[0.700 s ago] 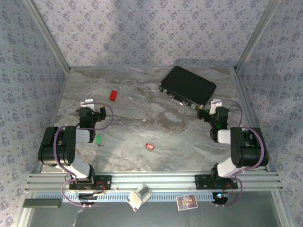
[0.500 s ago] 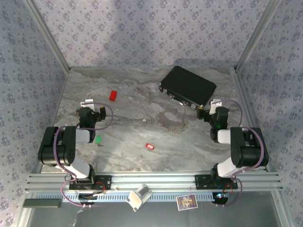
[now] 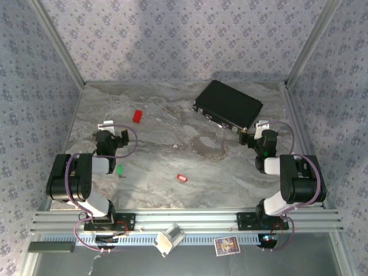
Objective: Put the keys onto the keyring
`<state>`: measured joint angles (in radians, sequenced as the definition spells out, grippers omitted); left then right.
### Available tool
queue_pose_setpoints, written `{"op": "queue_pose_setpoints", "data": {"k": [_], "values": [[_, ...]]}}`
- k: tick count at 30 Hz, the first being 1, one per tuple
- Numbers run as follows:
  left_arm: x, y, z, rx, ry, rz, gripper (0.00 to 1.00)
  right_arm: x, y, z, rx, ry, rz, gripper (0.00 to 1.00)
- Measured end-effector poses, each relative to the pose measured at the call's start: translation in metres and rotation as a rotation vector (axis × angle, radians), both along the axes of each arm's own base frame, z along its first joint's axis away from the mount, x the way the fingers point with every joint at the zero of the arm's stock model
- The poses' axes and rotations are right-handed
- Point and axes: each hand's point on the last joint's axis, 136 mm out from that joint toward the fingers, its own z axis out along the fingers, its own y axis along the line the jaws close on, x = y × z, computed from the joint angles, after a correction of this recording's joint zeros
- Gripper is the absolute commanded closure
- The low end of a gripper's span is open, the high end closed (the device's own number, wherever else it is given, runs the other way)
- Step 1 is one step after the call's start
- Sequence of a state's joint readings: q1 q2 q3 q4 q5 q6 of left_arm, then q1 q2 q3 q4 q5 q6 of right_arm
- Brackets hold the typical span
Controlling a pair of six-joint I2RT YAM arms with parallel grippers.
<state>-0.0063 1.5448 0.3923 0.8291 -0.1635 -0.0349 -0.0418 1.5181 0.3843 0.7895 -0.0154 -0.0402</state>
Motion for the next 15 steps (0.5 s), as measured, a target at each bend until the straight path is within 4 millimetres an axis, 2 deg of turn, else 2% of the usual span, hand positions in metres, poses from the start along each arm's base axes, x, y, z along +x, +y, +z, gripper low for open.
{"op": "queue_pose_setpoints", "data": {"k": [6, 9, 11, 15], "values": [[0.000, -0.003, 0.000, -0.006, 0.000, -0.015, 0.00, 0.000, 0.000, 0.000, 0.001, 0.000, -0.001, 0.03], [-0.006, -0.003, 0.004, -0.007, 0.026, -0.015, 0.01, -0.004, -0.002, 0.003, 0.007, 0.021, -0.008, 0.03], [-0.008, -0.003, 0.025, -0.008, 0.006, -0.015, 0.01, -0.005, -0.002, 0.016, 0.016, 0.033, -0.014, 0.04], [-0.006, -0.006, 0.091, -0.030, -0.125, -0.019, 0.02, 0.004, 0.006, 0.066, 0.080, 0.007, -0.025, 0.09]]}}
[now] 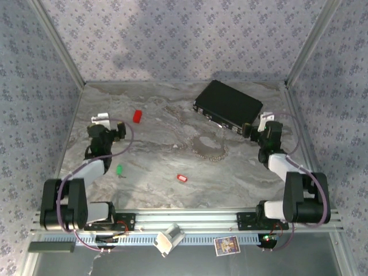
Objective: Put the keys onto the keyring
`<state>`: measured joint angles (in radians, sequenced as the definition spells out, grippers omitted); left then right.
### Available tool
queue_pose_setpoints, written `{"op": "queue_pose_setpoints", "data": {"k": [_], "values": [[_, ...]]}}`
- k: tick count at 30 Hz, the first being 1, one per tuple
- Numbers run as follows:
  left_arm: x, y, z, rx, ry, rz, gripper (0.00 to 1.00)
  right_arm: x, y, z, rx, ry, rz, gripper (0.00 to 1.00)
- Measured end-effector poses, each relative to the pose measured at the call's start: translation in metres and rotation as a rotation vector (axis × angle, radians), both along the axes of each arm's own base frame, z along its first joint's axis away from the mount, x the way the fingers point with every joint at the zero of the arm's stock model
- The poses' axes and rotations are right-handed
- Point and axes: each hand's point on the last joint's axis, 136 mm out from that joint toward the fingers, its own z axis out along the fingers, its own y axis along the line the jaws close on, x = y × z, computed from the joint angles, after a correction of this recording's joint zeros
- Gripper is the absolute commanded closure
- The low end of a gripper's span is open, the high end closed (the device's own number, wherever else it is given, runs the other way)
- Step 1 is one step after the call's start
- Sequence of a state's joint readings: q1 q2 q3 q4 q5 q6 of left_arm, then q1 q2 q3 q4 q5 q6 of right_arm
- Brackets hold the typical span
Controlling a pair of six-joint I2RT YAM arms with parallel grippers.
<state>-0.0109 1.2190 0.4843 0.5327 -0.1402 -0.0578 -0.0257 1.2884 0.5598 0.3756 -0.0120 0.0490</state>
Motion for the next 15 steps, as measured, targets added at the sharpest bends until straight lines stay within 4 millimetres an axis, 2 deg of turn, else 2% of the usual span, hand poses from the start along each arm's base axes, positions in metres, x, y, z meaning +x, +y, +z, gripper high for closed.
{"op": "queue_pose_setpoints", "data": {"k": [3, 5, 7, 11, 15], "values": [[-0.005, -0.015, 0.034, -0.035, -0.062, -0.041, 0.04, -0.003, 0.022, 0.022, 0.088, 0.009, 0.020, 0.12], [-0.012, -0.037, 0.039, -0.055, -0.056, -0.099, 0.04, -0.012, 0.041, 0.017, 0.136, 0.063, 0.043, 0.16], [-0.019, -0.060, 0.033, -0.071, -0.019, -0.159, 0.04, -0.024, 0.063, 0.003, 0.175, 0.151, 0.068, 0.23], [-0.040, -0.113, 0.005, -0.104, 0.108, -0.288, 0.04, -0.058, 0.108, -0.027, 0.201, 0.366, 0.155, 0.40], [-0.060, -0.145, -0.015, -0.167, 0.213, -0.356, 0.04, -0.088, 0.150, -0.040, 0.173, 0.510, 0.259, 0.45]]}}
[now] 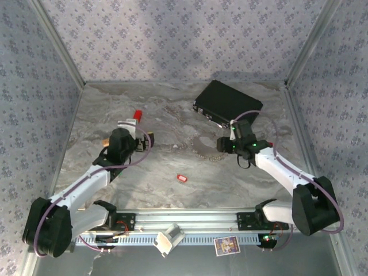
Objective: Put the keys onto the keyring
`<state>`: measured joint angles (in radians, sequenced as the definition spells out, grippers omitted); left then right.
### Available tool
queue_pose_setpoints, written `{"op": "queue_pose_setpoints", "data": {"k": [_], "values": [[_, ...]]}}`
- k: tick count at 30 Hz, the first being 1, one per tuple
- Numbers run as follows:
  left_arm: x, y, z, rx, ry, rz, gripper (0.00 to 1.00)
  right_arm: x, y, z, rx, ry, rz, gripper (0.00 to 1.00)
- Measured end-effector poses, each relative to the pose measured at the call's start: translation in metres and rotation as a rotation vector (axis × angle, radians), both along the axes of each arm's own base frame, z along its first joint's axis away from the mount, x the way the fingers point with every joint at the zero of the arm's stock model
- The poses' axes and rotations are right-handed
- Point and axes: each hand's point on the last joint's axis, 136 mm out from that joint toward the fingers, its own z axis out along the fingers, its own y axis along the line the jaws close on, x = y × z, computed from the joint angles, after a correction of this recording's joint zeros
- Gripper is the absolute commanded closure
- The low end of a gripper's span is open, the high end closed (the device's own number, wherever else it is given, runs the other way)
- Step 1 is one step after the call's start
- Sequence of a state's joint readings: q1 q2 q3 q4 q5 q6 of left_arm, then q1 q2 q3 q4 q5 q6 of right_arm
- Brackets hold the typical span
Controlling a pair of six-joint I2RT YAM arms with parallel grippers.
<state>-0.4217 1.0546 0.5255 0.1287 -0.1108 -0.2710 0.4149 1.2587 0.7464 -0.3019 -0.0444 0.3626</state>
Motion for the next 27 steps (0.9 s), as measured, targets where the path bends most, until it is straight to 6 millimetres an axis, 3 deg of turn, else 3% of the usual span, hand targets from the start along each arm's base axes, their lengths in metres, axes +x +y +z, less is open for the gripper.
{"op": "queue_pose_setpoints", "data": {"k": [4, 7, 10, 13, 18, 27], "values": [[-0.010, -0.013, -0.008, -0.086, 0.064, -0.002, 0.06, -0.024, 0.025, -0.013, -0.035, 0.101, 0.080, 0.51], [-0.017, -0.023, -0.015, -0.145, 0.103, -0.003, 0.07, -0.033, 0.030, -0.028, -0.065, 0.178, 0.085, 0.58], [-0.027, -0.032, -0.025, -0.180, 0.140, -0.012, 0.07, -0.037, 0.033, -0.041, -0.073, 0.228, 0.059, 0.59], [-0.033, -0.039, -0.032, -0.193, 0.167, -0.019, 0.07, -0.036, 0.037, -0.046, -0.052, 0.246, 0.016, 0.60], [-0.034, -0.044, -0.033, -0.206, 0.169, -0.014, 0.07, -0.023, 0.041, -0.049, -0.051, 0.231, -0.064, 0.72], [-0.034, -0.046, -0.032, -0.207, 0.160, -0.015, 0.07, -0.013, 0.042, -0.062, -0.081, 0.250, -0.136, 0.74]]}}
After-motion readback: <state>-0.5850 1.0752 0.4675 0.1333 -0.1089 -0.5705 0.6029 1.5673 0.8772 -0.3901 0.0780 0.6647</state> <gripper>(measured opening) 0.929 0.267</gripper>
